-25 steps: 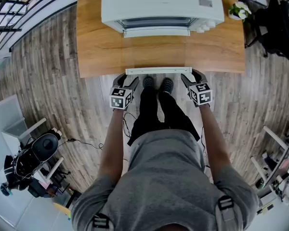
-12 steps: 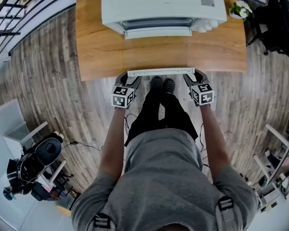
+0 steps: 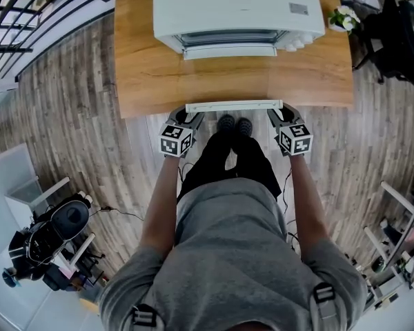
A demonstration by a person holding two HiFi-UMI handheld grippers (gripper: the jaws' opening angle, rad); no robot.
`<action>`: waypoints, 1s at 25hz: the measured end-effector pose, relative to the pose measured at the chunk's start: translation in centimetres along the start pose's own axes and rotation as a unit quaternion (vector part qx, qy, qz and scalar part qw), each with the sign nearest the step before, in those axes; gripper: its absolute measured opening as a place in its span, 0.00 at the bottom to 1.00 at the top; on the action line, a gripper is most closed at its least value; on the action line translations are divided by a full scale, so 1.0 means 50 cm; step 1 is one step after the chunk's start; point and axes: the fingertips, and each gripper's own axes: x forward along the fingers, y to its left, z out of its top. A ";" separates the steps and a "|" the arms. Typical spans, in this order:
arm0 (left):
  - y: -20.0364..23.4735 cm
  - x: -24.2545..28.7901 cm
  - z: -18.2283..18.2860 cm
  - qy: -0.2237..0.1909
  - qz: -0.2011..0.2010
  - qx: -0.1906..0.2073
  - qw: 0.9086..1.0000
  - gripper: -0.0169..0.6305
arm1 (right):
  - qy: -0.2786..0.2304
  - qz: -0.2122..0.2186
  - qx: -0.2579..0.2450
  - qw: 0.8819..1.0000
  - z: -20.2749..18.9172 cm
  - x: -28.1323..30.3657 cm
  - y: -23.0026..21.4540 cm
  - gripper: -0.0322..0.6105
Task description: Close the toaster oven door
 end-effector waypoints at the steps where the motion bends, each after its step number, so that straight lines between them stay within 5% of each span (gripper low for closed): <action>1: -0.001 -0.003 0.005 -0.003 0.000 -0.002 1.000 0.29 | -0.002 0.001 0.002 1.000 0.005 -0.004 0.002 0.26; 25: -0.023 -0.070 0.131 -0.062 -0.051 -0.025 0.996 0.21 | -0.072 -0.013 0.044 0.996 0.128 -0.072 0.029 0.21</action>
